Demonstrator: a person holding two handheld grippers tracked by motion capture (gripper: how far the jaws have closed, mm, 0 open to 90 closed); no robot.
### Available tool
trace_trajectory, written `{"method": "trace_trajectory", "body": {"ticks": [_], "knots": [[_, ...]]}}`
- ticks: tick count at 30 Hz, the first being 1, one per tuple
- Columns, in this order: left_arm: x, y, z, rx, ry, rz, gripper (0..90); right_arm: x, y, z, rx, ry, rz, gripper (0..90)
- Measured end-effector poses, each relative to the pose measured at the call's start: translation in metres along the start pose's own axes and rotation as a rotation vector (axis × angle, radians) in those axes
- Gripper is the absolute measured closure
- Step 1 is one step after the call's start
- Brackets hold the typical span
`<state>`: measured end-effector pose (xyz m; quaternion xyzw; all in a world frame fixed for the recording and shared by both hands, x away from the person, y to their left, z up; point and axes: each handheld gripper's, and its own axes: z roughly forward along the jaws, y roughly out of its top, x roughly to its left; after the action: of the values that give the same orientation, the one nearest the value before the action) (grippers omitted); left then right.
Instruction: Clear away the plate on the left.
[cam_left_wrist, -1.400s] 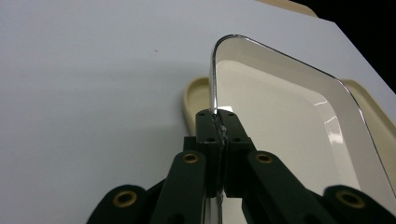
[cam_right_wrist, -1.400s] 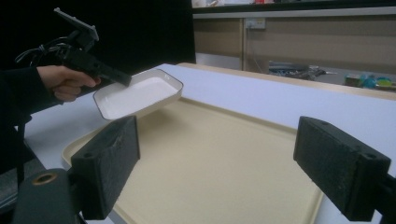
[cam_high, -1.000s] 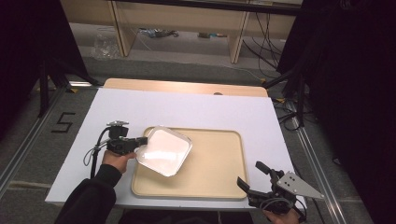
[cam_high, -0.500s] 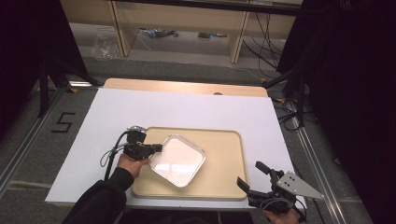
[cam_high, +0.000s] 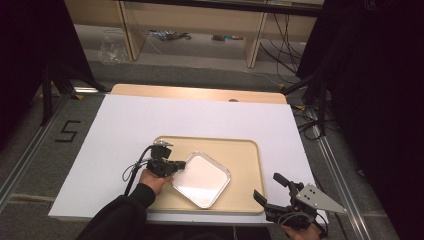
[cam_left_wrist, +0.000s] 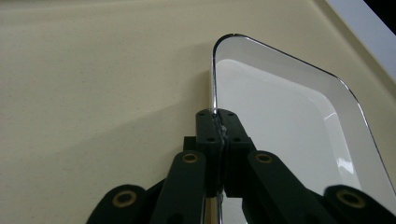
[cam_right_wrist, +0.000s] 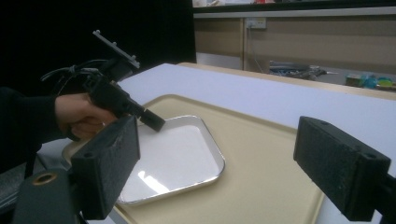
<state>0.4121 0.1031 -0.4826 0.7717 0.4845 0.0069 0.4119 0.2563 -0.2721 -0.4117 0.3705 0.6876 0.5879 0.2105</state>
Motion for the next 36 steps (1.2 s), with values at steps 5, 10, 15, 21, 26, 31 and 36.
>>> {"method": "trace_trajectory", "body": {"ticks": [5,10,15,21,26,31,36], "knots": [[-0.004,-0.004,0.006,0.040,0.014,0.015,86.8,0.000,0.000,0.000,-0.006,-0.001,0.002,15.4],[-0.007,-0.008,0.004,0.052,0.009,0.019,85.0,0.000,0.000,0.000,-0.006,0.000,0.003,15.4],[-0.009,-0.012,-0.001,0.083,-0.001,0.097,82.1,0.000,0.000,0.000,-0.008,0.000,0.002,15.4],[-0.010,-0.016,-0.007,0.105,0.012,0.132,79.4,0.000,0.000,0.000,-0.003,-0.003,0.000,15.4],[-0.014,-0.022,-0.015,0.138,0.012,0.123,77.2,-0.002,0.000,0.001,-0.020,0.007,-0.030,15.4],[-0.020,-0.033,-0.025,0.166,0.006,0.126,76.8,-0.002,0.001,-0.001,0.005,0.006,-0.044,15.4],[-0.022,-0.041,-0.032,0.180,-0.003,0.113,75.2,-0.002,0.001,-0.001,0.014,-0.007,-0.047,15.4]]}}
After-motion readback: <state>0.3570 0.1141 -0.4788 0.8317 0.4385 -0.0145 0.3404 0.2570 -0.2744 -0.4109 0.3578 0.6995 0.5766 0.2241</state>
